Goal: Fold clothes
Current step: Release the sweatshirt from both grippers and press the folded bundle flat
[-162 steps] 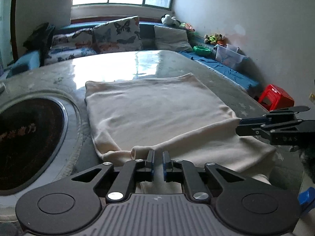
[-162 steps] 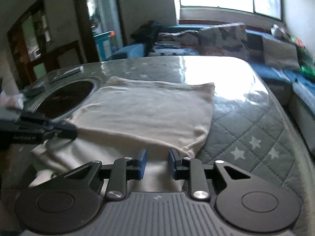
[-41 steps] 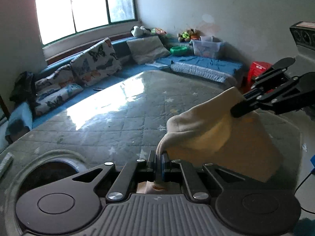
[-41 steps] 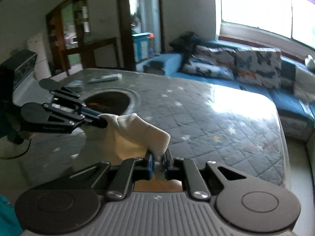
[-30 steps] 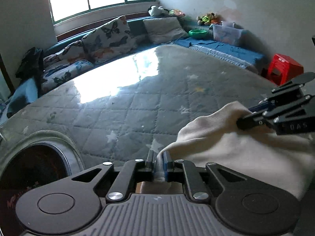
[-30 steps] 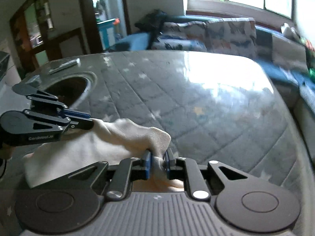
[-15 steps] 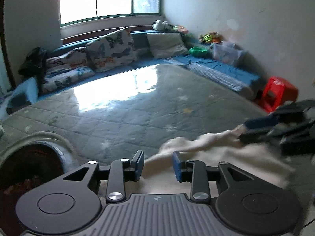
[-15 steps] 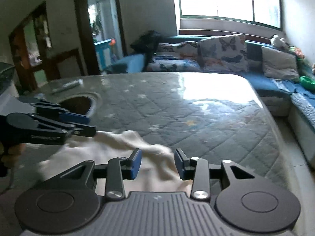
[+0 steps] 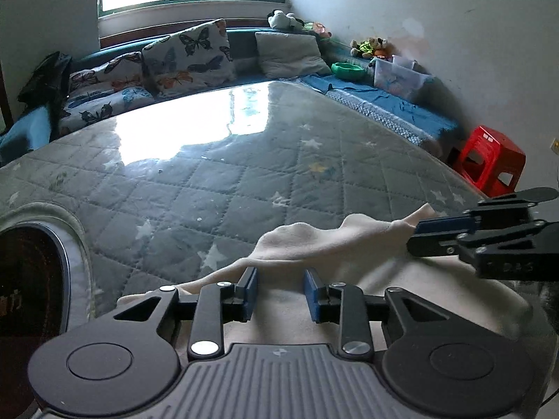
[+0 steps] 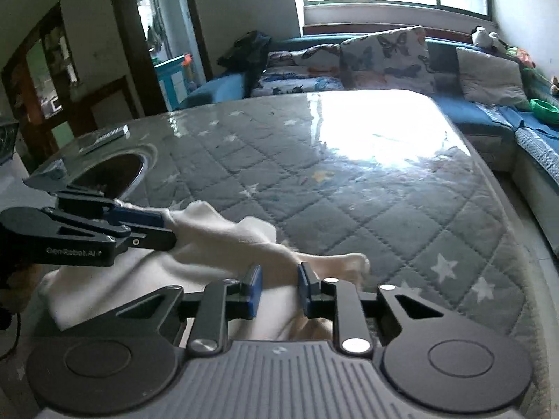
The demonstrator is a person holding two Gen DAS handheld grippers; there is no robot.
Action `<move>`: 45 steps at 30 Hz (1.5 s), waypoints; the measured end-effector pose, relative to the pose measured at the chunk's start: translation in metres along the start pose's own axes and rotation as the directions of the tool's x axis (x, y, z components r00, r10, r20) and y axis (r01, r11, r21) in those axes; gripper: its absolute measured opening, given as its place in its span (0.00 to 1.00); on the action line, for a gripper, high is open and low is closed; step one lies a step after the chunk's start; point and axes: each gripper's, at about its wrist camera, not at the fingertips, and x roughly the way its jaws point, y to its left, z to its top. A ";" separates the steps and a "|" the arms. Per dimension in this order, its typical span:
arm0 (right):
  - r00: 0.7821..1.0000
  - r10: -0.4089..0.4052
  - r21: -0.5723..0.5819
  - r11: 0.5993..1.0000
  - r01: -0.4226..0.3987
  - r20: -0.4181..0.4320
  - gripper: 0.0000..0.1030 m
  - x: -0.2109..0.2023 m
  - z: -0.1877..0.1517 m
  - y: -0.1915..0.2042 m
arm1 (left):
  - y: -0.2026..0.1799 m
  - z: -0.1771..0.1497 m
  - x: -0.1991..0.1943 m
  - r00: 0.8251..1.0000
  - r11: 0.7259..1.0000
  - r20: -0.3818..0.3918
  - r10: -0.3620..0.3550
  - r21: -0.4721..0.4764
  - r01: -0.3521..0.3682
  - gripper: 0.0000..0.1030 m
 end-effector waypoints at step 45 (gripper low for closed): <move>0.983 0.131 -0.247 0.964 -0.097 0.128 0.93 -0.031 -0.074 0.058 | -0.030 -0.073 -0.062 0.998 0.998 0.044 0.042 -0.053 -0.039 0.83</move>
